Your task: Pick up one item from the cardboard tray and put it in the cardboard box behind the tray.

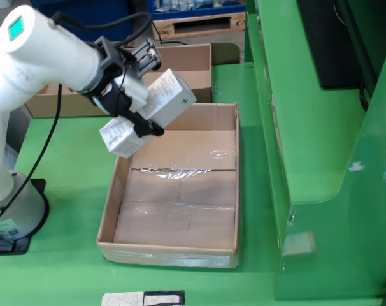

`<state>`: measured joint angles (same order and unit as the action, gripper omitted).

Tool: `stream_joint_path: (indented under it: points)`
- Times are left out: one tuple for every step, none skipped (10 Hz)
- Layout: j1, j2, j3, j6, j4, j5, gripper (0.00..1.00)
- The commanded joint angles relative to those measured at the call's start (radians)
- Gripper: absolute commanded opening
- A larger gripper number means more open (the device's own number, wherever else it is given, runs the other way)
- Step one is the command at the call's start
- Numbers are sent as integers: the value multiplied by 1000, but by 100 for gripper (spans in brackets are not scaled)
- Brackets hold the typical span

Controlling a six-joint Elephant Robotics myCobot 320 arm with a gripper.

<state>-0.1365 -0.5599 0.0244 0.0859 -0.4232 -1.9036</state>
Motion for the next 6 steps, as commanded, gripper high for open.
stream_joint_path:
  points:
    - [-132, 30, -24, 49, 7, 43, 0]
    - [-132, 30, -24, 49, 7, 43, 0]
    - [-282, 34, -24, 33, -43, 94, 0]
    - [-282, 34, -24, 33, -43, 94, 0]
    - [-421, 1, -24, 14, 0, 132, 0]
    - [-421, 1, -24, 14, 0, 132, 0]
